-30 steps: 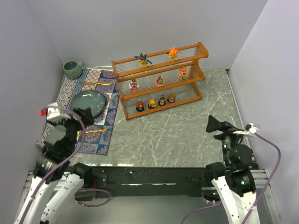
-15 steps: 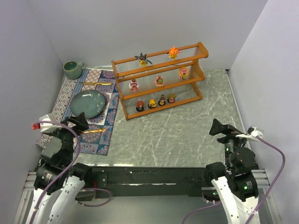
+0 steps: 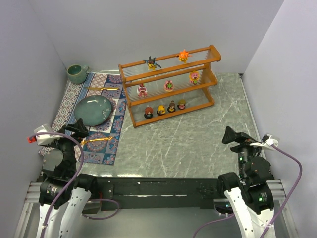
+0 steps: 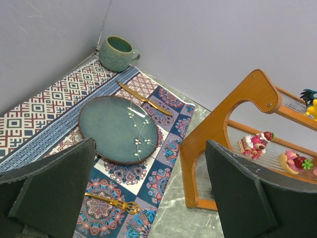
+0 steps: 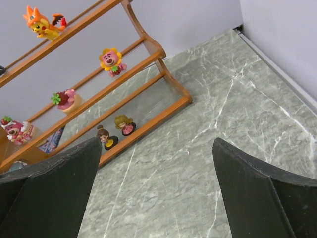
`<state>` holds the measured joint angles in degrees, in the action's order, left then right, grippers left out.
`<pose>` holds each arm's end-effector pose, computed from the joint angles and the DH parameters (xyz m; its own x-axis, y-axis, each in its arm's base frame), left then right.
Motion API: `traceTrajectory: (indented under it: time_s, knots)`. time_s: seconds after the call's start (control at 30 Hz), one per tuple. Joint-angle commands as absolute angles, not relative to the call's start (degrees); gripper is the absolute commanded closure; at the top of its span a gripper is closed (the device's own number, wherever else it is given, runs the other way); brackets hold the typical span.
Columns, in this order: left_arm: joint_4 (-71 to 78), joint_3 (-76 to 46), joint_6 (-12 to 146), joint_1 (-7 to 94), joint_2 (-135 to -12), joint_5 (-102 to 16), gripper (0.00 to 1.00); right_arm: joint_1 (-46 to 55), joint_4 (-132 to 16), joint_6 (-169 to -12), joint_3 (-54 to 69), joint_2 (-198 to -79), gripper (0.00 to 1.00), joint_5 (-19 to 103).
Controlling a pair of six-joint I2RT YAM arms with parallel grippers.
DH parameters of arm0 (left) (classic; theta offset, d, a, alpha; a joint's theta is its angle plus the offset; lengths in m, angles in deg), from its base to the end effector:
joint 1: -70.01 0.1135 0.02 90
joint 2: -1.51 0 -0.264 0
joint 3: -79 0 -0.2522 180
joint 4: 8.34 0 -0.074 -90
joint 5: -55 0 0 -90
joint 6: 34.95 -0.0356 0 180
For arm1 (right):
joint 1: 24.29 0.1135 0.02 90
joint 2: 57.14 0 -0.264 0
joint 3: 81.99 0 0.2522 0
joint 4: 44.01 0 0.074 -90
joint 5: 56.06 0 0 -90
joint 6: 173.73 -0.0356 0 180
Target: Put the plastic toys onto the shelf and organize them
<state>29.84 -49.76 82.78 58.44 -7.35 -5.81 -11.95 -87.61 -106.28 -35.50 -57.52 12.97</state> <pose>0.0527 0.0069 0.3319 0.2038 -0.4564 -0.8662 -0.2334 0.8366 -0.4957 0.0398 -0.0043 0.3017 0.0969 0.3878 -0.9166 0.1219 0.9094 0.3976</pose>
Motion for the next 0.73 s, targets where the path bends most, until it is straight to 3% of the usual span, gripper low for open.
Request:
traceTrajectory:
  time_s: [0.0, 0.7]
  knots:
    - [27.74, -49.89, 83.09, 58.76, -7.10, -6.26, 0.03, -12.16, -86.77, -105.35, -34.30, -53.62, 0.00, 12.94]
    - [28.18, -49.53, 83.53, 59.02, -6.22, -5.65, 0.03, -12.16, -86.77, -105.44, -34.65, -52.83, 0.00, 12.76]
